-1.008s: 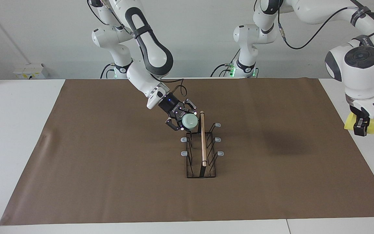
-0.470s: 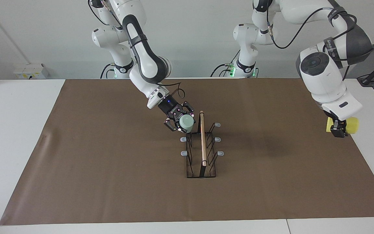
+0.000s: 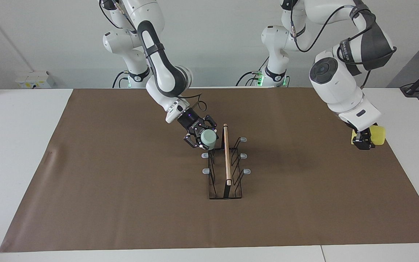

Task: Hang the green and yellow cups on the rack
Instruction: 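Hang the green cup on a rack peg while the left gripper brings the yellow cup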

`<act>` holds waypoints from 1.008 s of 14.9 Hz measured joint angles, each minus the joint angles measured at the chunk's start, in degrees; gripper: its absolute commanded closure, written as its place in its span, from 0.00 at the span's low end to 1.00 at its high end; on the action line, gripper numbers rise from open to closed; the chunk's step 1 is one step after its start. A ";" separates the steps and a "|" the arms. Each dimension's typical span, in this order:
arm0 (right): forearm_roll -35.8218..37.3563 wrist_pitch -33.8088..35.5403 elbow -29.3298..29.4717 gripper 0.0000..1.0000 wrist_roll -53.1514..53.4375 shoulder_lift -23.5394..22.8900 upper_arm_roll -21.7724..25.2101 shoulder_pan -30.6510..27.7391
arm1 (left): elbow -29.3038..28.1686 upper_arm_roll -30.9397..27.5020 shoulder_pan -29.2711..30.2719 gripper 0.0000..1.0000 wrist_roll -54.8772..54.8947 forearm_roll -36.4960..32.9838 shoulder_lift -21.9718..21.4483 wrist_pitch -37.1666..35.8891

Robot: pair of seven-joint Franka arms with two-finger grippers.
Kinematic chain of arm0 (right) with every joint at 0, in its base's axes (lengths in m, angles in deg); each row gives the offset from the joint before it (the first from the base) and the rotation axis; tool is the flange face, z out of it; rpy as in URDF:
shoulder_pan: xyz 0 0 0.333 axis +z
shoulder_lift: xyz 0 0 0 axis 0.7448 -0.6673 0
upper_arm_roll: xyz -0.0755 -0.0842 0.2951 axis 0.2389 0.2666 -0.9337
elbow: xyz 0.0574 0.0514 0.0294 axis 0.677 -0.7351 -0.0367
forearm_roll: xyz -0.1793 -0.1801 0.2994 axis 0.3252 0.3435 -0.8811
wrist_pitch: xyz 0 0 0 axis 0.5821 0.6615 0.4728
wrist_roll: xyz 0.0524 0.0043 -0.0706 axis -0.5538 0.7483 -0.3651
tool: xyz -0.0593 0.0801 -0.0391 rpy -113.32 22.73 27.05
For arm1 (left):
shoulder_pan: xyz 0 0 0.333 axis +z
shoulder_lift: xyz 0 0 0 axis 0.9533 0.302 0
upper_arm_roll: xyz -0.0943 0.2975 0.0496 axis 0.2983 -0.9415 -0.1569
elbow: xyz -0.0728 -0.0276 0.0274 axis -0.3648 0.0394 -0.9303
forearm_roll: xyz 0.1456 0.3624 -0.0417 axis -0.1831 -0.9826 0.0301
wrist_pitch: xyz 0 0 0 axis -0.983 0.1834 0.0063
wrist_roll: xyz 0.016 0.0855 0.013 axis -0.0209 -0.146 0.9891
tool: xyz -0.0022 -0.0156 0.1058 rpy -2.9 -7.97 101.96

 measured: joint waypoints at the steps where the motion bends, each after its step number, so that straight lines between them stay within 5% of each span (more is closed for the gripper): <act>1: -0.07 0.00 0.00 0.00 0.00 0.00 0.00 0.00 | -0.39 0.04 -0.79 1.00 -2.02 -0.01 -0.17 0.00; 15: -0.09 -4.08 -2.54 0.00 0.00 -0.03 -0.09 0.74 | -9.47 0.03 -10.23 1.00 -15.28 -6.16 -4.63 -1.92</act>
